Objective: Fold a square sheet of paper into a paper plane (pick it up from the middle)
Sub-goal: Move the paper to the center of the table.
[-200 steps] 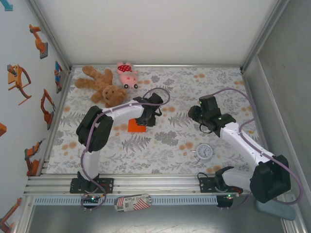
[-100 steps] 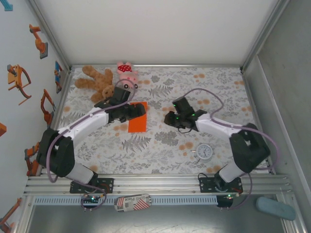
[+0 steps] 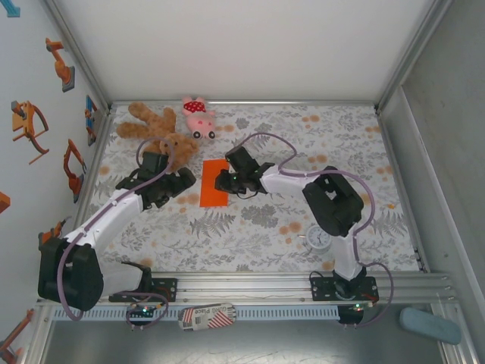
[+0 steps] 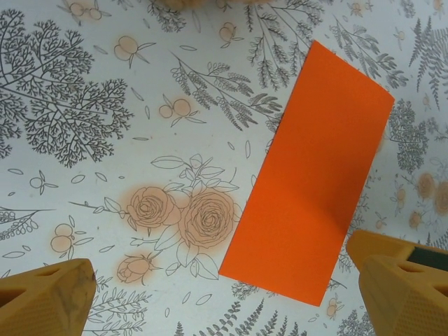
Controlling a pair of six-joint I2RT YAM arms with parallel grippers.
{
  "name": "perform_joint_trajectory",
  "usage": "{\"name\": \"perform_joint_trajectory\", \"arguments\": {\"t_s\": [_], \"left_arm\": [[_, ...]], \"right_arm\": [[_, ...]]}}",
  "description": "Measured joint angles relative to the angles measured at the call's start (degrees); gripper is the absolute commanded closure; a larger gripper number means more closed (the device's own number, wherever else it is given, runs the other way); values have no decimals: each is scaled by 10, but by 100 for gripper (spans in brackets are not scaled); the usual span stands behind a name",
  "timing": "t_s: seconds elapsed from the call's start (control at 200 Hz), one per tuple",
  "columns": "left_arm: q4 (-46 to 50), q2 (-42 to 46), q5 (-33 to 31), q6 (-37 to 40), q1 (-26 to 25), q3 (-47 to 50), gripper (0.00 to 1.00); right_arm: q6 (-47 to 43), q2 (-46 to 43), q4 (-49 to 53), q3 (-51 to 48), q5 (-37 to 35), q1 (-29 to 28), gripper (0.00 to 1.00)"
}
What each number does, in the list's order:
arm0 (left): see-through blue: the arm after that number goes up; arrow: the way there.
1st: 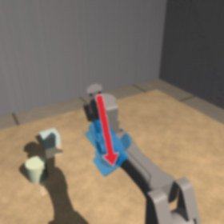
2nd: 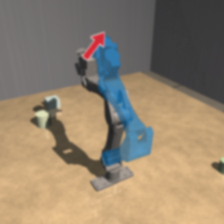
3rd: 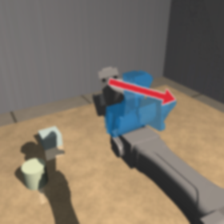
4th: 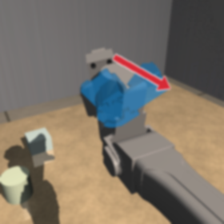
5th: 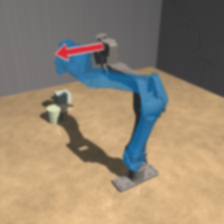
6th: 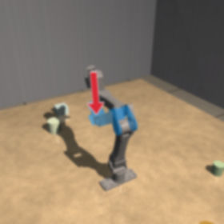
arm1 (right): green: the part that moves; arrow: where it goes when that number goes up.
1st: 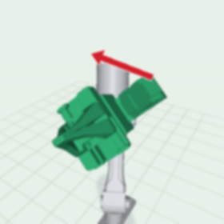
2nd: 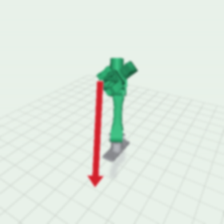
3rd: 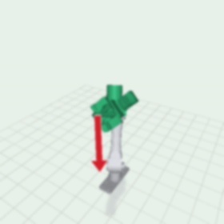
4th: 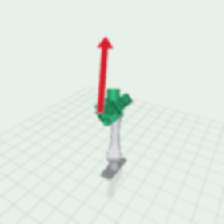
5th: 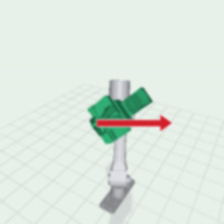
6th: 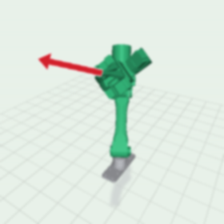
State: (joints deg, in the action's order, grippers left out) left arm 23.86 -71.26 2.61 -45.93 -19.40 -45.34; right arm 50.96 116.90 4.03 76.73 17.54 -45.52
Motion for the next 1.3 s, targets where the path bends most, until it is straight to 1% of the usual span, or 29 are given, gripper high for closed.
{"name": "perform_joint_trajectory", "arguments": {"t_s": [0.19, 0.411, 0.506, 0.701, 0.806, 0.881, 1.027, 1.137, 1.302], "left_arm": [[0, -3, 5, -4, 1, 0, 4], [-3, -14, 22, -4, 1, 0, 4], [-5, -18, 32, -4, 1, 0, 4], [-34, -30, 73, -4, 1, 6, 4], [-62, -39, 98, -9, -5, 17, 3], [-77, -50, 113, -16, -17, 22, 3], [-109, -65, 139, -38, -50, 25, 0], [-137, -79, 151, -60, -78, 25, 4], [-185, -113, 170, -98, -113, 29, 15]], "right_arm": [[-11, 46, 33, 35, 9, 0, 84], [-52, 52, 53, 33, 14, 5, 84], [-91, 35, 52, 7, 19, 12, 84], [-194, -42, 82, -88, 24, 50, 83], [-218, -76, 106, -120, 26, 70, 82], [-212, -100, 107, -136, 27, 76, 79], [-169, -155, 79, -155, 20, 75, 78], [-136, -163, 56, -155, 1, 75, 77], [-102, -152, 50, -167, -12, 85, 76]]}}
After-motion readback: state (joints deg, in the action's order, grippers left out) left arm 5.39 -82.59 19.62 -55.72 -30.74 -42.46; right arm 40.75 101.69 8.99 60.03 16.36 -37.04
